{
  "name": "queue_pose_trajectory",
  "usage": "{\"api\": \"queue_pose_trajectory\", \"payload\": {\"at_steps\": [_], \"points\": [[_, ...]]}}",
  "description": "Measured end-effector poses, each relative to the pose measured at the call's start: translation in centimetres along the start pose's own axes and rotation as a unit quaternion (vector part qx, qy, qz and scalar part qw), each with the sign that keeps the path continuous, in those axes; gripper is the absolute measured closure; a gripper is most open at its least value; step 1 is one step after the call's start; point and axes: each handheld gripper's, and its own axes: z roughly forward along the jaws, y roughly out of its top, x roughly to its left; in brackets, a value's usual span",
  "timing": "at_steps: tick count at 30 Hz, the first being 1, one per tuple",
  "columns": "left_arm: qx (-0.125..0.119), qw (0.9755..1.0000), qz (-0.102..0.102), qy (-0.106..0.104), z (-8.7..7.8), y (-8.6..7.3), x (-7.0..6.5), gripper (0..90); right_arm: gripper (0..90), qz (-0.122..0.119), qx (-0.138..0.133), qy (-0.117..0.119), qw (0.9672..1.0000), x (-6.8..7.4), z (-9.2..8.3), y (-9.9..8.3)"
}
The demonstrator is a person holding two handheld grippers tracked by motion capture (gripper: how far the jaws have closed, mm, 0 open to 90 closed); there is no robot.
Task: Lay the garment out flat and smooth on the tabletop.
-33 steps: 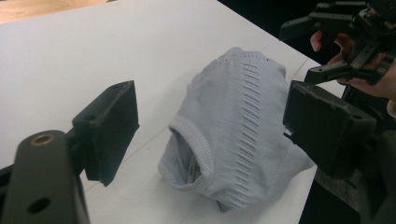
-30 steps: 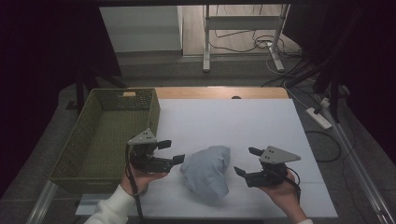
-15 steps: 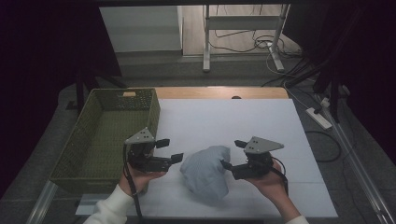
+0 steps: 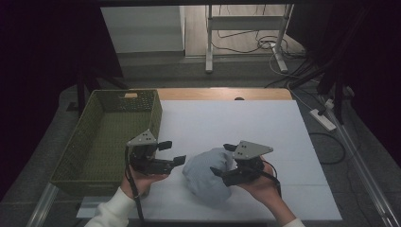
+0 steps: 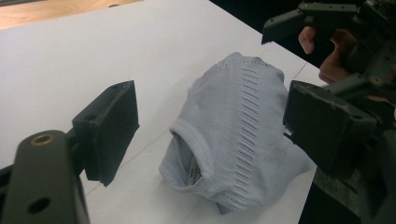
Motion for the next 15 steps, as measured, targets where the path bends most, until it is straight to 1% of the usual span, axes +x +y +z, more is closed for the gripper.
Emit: {"api": "queue_pose_trajectory", "payload": {"at_steps": [2, 5, 7, 11, 15], "points": [[-0.001, 1.0000, 0.000, 0.000, 0.0, 0.0, 0.0, 18.8, 15.4, -0.003, 0.003, 0.009, 0.9999, 0.6, 0.2, 0.1], [-0.002, 1.0000, 0.001, 0.000, -0.1, 0.1, 0.0, 18.8, 15.5, -0.015, 0.009, 0.031, 0.9994, 2.1, 0.4, 0.3], [-0.003, 1.0000, 0.001, 0.000, -0.1, 0.1, 0.0, 18.8, 15.5, -0.019, 0.012, 0.040, 0.9989, 2.9, 0.5, 0.3], [-0.004, 1.0000, 0.000, 0.000, -0.2, 0.1, 0.1, 18.8, 15.5, -0.036, 0.019, 0.053, 0.9977, 4.4, 0.8, 0.8], [-0.004, 1.0000, 0.001, 0.000, -0.2, 0.1, 0.1, 18.8, 16.2, -0.040, 0.033, 0.064, 0.9966, 5.6, 1.5, 0.7]]}}
